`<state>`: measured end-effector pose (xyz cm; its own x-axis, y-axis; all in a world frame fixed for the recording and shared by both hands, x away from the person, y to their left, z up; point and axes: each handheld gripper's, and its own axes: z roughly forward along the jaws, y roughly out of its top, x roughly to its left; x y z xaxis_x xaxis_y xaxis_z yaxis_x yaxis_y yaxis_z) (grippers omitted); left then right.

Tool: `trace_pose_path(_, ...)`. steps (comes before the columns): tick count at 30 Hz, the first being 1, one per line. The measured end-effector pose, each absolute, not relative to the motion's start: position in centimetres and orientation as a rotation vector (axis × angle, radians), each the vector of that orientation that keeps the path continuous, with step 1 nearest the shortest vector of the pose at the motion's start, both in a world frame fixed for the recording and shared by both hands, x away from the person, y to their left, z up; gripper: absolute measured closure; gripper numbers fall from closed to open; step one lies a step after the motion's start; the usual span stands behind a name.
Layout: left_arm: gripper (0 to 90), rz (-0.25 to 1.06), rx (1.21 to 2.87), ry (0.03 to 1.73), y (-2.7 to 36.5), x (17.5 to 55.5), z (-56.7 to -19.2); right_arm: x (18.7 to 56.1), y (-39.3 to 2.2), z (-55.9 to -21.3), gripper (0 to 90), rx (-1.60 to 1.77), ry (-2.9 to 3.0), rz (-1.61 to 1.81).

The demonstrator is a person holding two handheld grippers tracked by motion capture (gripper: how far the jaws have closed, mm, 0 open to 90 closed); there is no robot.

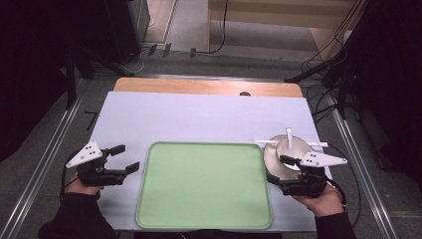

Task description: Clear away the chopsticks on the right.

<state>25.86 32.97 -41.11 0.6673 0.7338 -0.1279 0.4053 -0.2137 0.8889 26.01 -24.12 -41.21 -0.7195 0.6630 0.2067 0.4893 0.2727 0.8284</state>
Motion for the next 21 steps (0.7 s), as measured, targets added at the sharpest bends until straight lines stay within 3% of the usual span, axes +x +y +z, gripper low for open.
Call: trace_pose_path(21,16.1,0.39,1.845,0.923,33.1,26.2,-41.3,24.6,-28.1,-40.5,21.5,1.171,2.324,1.398)
